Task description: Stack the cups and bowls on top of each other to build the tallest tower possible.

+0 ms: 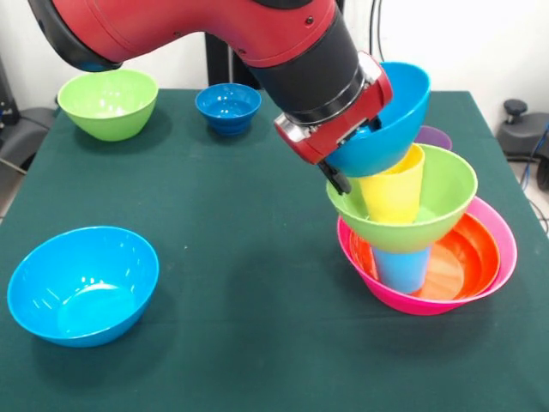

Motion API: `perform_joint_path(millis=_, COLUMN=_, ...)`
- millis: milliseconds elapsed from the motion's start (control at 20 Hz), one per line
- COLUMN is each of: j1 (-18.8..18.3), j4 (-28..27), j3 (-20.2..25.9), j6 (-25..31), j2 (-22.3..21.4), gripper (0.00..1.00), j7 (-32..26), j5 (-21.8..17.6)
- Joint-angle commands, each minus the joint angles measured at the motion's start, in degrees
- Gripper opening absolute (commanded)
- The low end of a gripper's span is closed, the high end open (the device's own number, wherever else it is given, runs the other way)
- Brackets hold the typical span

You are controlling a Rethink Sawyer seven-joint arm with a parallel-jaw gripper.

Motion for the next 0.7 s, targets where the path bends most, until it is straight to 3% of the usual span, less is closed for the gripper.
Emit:
perform_joint_path(millis=50, j1=5.30, j4=-4.57, j3=-3.61, j6=-5.67, j2=5.89, gripper=1.00, j7=5.67, j5=-1.91)
perform_joint_path(millis=400, j1=7.94, j4=-8.70, j3=-4.64, j6=-4.89, j2=7.10, gripper=1.00, j7=7.52, j5=-1.71)
perform_joint_path(millis=700, j1=7.40, j4=-8.07, j3=-4.88, j6=-3.89, j2=6.12, gripper=1.00, j7=6.79, j5=-1.29)
